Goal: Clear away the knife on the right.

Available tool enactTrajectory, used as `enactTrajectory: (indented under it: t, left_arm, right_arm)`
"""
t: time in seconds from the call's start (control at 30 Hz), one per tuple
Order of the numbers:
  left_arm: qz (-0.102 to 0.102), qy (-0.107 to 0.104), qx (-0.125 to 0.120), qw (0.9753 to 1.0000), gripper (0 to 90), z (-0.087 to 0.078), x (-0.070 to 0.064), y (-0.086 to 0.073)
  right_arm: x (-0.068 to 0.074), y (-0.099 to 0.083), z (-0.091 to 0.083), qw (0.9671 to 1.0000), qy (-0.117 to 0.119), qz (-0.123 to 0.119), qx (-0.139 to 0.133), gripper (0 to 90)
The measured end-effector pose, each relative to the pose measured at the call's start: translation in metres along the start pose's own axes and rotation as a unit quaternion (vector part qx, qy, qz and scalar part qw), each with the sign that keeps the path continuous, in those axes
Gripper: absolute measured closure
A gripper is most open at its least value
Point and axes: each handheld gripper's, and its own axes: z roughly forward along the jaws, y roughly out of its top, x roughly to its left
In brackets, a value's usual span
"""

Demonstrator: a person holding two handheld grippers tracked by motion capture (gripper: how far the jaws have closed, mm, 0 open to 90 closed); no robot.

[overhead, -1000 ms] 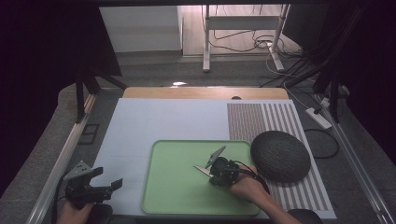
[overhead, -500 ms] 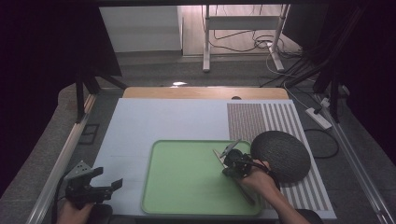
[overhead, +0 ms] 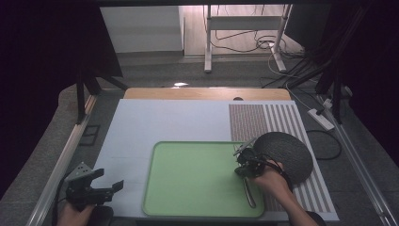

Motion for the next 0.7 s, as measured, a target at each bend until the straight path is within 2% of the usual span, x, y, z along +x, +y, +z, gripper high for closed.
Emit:
enactTrajectory:
  t: [0.2, 0.7]
  left_arm:
    - [0.000, 0.000, 0.000, 1.0000, 5.4, 0.000, 0.000, 0.000]
    - [0.000, 0.001, 0.000, 1.0000, 5.5, 0.000, 0.000, 0.000]
  right_arm:
    - [-0.008, -0.008, -0.005, 0.9999, -0.001, 0.014, -0.001, 89.7]
    - [-0.018, -0.018, -0.010, 0.9996, -0.002, 0.026, 0.002, 89.7]
